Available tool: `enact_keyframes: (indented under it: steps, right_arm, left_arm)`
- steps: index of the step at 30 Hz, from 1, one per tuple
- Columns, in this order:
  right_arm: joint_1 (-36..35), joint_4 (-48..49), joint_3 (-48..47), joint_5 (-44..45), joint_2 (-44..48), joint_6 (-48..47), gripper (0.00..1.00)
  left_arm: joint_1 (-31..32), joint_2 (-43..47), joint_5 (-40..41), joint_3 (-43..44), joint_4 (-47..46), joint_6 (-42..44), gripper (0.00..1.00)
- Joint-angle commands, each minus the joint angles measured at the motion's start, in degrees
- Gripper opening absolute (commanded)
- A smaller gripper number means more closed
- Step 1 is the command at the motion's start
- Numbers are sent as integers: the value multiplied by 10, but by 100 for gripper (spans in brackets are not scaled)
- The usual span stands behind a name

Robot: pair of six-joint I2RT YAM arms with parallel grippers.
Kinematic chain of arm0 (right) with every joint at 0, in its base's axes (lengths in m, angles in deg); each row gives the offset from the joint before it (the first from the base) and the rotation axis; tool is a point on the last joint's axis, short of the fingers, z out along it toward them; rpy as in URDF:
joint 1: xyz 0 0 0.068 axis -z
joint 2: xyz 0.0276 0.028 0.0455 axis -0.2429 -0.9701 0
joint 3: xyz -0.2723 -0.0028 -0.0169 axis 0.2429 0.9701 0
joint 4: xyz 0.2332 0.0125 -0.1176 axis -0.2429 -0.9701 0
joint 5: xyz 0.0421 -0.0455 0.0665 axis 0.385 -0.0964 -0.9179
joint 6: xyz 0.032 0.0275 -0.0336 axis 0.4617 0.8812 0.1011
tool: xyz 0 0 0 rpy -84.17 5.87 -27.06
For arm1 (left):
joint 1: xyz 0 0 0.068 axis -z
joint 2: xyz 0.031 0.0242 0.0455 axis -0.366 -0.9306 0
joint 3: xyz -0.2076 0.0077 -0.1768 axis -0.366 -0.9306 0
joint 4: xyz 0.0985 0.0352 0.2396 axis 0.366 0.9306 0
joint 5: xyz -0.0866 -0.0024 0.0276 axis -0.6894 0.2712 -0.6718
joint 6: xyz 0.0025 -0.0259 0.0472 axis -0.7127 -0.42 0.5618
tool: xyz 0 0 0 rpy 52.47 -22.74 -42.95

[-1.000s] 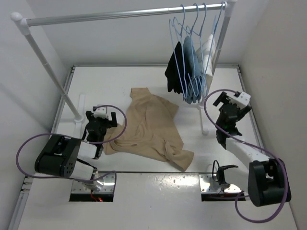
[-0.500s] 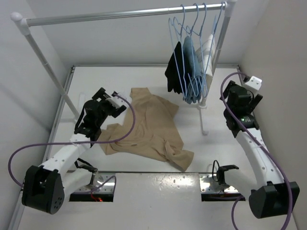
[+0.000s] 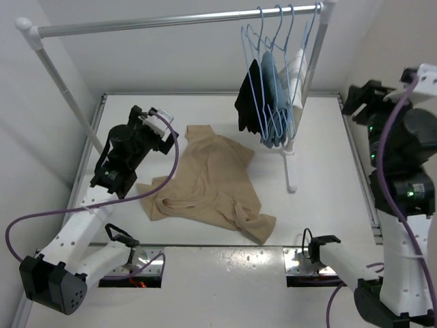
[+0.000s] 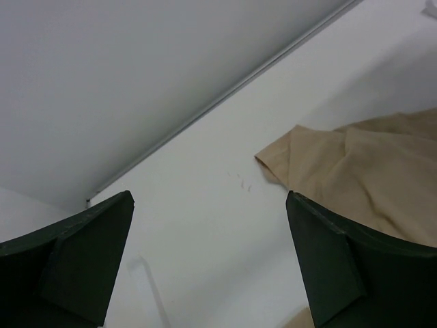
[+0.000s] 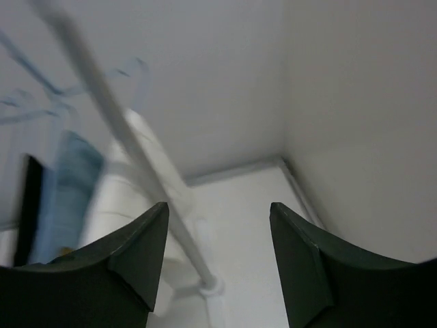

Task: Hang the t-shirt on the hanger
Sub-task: Grab a hanger with the right arm

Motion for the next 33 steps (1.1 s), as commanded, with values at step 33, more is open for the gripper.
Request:
enact_keyframes:
  steps: [33]
  right_arm:
    - [-118, -7, -330, -491, -304, 143, 46]
  left_arm:
    - [-18, 2, -36, -55, 92, -104, 92]
